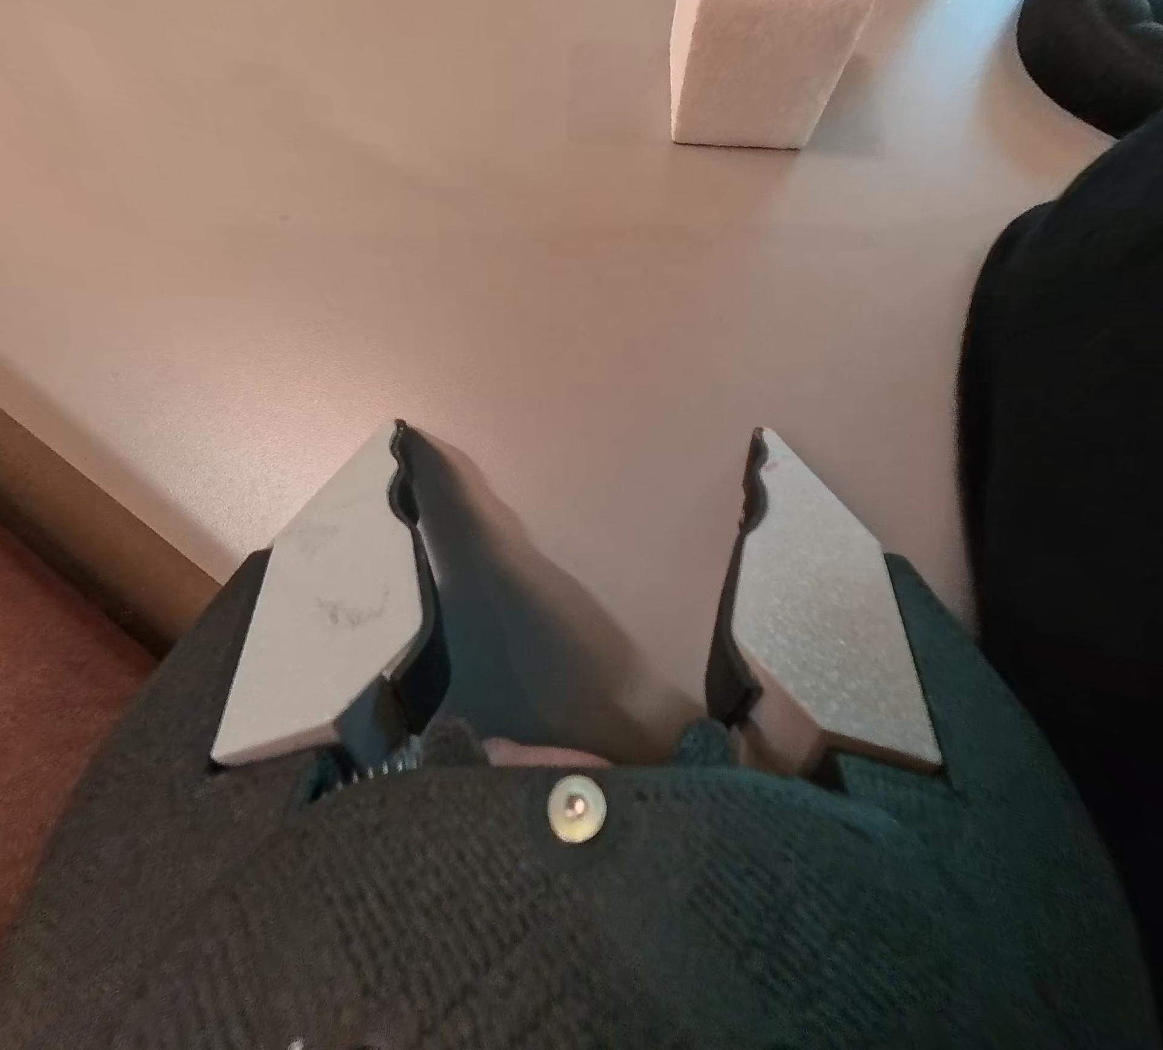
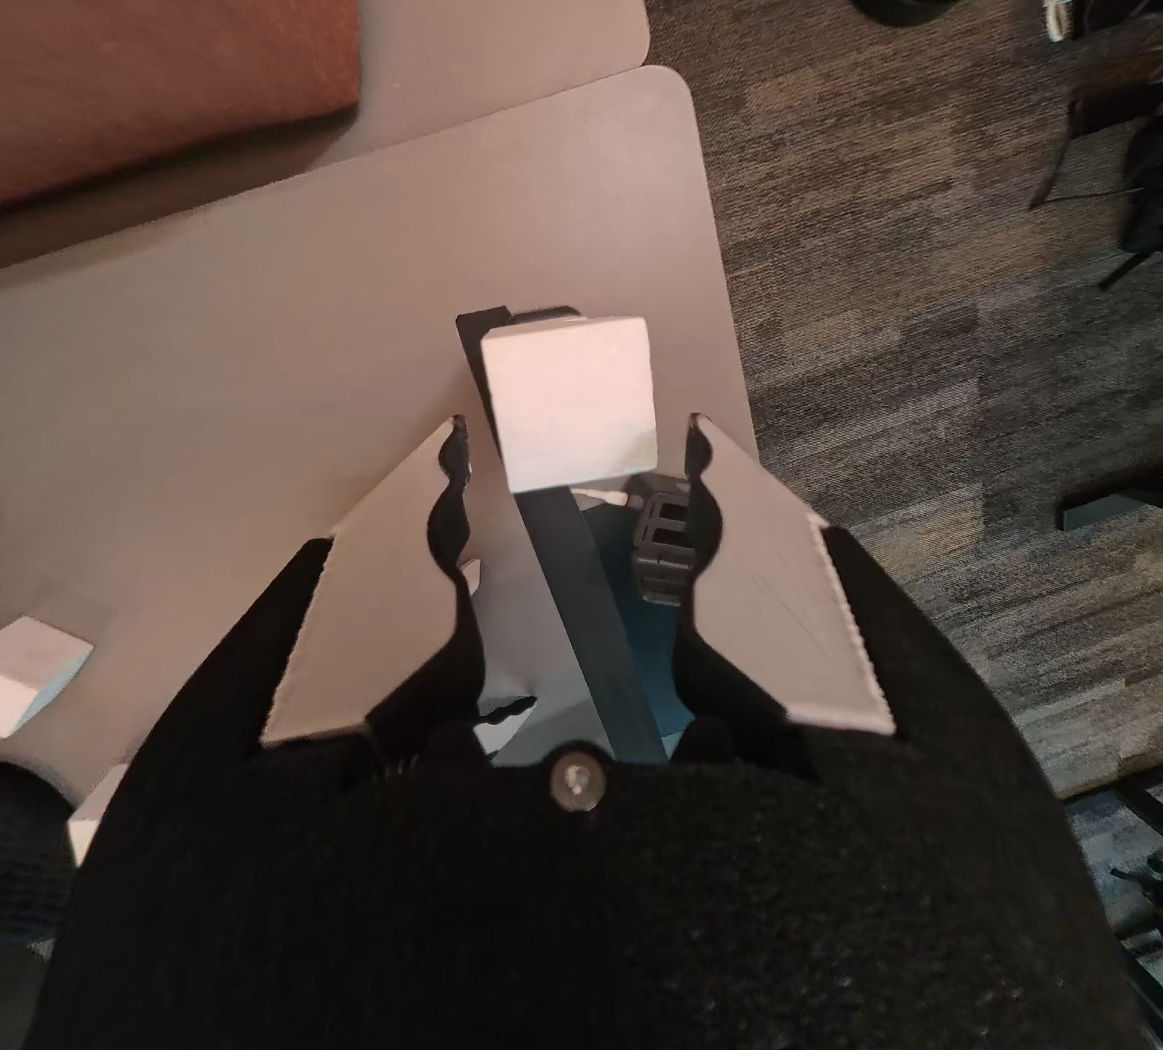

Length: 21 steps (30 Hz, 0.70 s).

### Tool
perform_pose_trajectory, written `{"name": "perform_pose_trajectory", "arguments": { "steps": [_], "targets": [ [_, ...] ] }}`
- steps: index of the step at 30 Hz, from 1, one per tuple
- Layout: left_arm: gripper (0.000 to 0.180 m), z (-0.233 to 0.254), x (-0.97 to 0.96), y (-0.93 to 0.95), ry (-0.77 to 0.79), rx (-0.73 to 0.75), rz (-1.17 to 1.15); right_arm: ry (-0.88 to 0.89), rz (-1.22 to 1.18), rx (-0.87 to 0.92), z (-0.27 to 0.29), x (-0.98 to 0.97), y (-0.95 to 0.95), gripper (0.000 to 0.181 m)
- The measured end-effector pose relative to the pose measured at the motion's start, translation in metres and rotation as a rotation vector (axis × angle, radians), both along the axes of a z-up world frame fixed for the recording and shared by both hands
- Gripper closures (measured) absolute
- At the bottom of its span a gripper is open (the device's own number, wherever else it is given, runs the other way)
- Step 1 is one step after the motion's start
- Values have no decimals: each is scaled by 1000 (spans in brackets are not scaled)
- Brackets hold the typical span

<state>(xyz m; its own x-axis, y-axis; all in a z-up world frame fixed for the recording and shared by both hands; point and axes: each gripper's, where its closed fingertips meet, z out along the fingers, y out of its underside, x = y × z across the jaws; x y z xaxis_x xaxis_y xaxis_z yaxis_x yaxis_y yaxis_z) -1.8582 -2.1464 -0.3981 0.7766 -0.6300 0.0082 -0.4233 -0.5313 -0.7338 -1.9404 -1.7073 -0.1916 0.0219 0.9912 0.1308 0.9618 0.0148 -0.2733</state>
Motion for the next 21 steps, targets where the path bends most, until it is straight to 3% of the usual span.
{"name": "perform_pose_trajectory", "arguments": {
  "steps": [4,8,13,17,21],
  "targets": [
    [77,0,0,0,0,-1,0,109,-40,52,30,14,-20,110],
    [77,0,0,0,1,-1,1,202,-6,-70,34,49,-100,111],
    [74,-1,1,-2,18,-18,-11,79,155,-285,-37,134,-250,116],
    [95,2,1,-11,80,-137,-51,-37,181,-300,-100,195,-328,115],
    [91,7,7,-21,53,-260,-69,-36,171,-229,-132,212,-353,115]
  ]
}}
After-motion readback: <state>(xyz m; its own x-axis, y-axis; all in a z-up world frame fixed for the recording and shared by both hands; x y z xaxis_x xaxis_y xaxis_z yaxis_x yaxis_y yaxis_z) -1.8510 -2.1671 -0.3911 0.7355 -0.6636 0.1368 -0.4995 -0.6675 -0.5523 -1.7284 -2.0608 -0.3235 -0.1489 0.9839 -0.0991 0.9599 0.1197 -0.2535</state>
